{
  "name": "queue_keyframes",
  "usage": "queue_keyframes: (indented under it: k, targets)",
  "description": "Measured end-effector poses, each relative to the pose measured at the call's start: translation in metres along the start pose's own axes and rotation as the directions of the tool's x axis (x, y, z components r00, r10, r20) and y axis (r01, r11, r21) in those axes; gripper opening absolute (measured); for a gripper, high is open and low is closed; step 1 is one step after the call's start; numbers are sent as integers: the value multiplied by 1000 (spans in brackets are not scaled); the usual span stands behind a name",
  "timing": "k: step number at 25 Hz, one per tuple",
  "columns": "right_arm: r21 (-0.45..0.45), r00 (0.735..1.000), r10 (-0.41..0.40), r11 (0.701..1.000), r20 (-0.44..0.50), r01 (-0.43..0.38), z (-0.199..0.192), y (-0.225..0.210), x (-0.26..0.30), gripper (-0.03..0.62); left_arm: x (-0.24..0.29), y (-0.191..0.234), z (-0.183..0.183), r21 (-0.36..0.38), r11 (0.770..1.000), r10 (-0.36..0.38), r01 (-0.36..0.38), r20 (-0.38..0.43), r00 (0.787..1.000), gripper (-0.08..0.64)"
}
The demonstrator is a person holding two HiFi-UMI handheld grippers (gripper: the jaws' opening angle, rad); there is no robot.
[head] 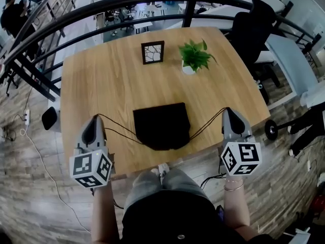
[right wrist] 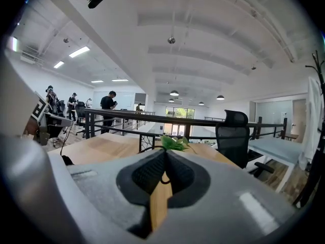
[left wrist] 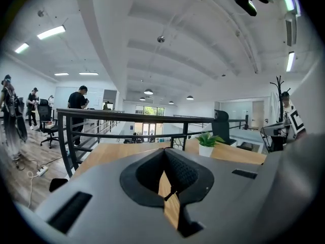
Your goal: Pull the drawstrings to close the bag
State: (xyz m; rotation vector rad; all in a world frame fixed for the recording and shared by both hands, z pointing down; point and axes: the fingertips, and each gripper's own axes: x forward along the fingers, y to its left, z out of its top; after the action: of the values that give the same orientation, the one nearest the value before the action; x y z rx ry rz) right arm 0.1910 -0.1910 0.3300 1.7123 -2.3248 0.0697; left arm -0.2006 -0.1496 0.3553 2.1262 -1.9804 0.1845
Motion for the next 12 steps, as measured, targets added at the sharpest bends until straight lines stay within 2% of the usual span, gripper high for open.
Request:
queue_keyframes:
  k: [6, 12]
  targets:
    - [9, 994, 81, 997, -67, -81, -25, 26, 12, 2, 11, -24, -22, 3, 998, -68, 69, -64, 996, 18]
    - [48, 975, 154, 988, -163, -148, -65, 55, 17, 2, 19, -43, -51, 19, 990, -132, 136, -146, 980, 18]
